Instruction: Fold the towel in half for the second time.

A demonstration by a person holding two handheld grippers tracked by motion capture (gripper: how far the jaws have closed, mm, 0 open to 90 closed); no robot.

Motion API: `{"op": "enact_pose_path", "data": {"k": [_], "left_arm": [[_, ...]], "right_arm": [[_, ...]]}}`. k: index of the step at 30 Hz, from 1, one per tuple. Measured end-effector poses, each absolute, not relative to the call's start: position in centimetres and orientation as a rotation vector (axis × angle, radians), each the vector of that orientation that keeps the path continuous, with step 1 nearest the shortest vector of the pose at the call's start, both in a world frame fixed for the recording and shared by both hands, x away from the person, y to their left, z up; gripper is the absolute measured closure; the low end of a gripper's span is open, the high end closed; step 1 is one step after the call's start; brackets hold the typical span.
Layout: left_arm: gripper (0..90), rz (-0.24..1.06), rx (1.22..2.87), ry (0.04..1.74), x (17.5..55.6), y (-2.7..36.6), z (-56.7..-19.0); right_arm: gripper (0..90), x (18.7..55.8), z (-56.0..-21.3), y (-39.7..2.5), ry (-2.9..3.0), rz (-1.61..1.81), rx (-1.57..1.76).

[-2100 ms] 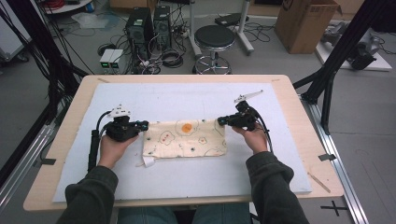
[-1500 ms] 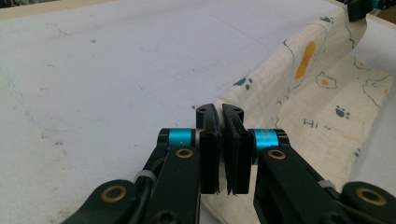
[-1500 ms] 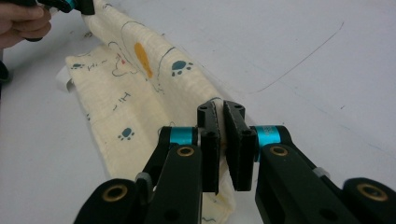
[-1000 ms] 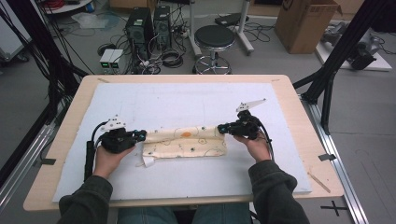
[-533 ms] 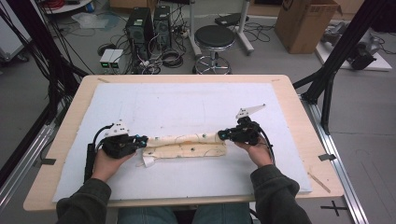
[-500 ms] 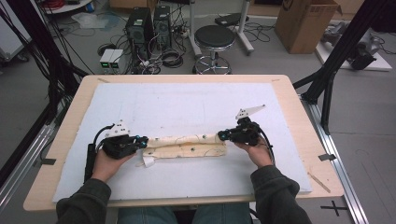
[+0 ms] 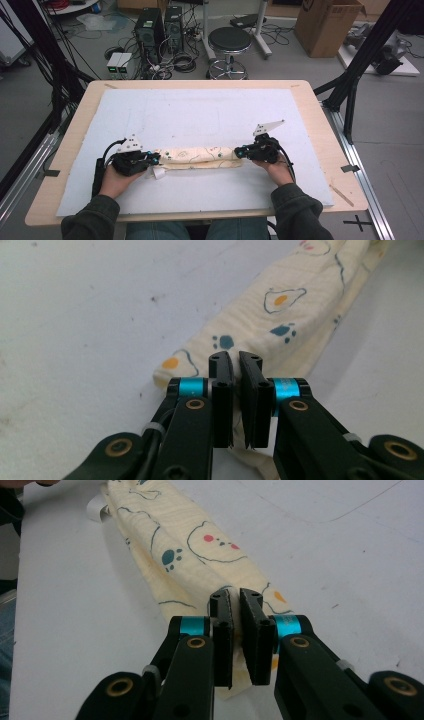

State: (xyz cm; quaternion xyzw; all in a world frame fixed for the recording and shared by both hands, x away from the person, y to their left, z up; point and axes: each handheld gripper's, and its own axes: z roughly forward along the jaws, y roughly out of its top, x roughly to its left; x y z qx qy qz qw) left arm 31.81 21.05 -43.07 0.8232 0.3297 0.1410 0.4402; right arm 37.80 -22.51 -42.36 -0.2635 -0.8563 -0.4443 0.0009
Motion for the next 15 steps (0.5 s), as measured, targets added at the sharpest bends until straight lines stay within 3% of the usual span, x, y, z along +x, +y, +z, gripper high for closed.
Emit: {"op": "enact_pose_path", "data": {"k": [10, 13, 15], "left_arm": [[82.3, 0.333, 2.055, 0.82, 31.2, 21.3, -43.7], [77.5, 0.315, 2.052, 0.818, 31.0, 21.3, -43.7], [69.0, 0.289, 2.036, 0.795, 30.9, 21.4, -43.6]], "right_arm": [[80.6, 37.1, -43.3, -22.4, -2.703, -1.355, -0.813], [78.0, 36.8, -43.5, -22.4, -2.7, -1.35, -0.813], [72.9, 36.8, -43.5, -22.5, -2.684, -1.362, -0.816]]}}
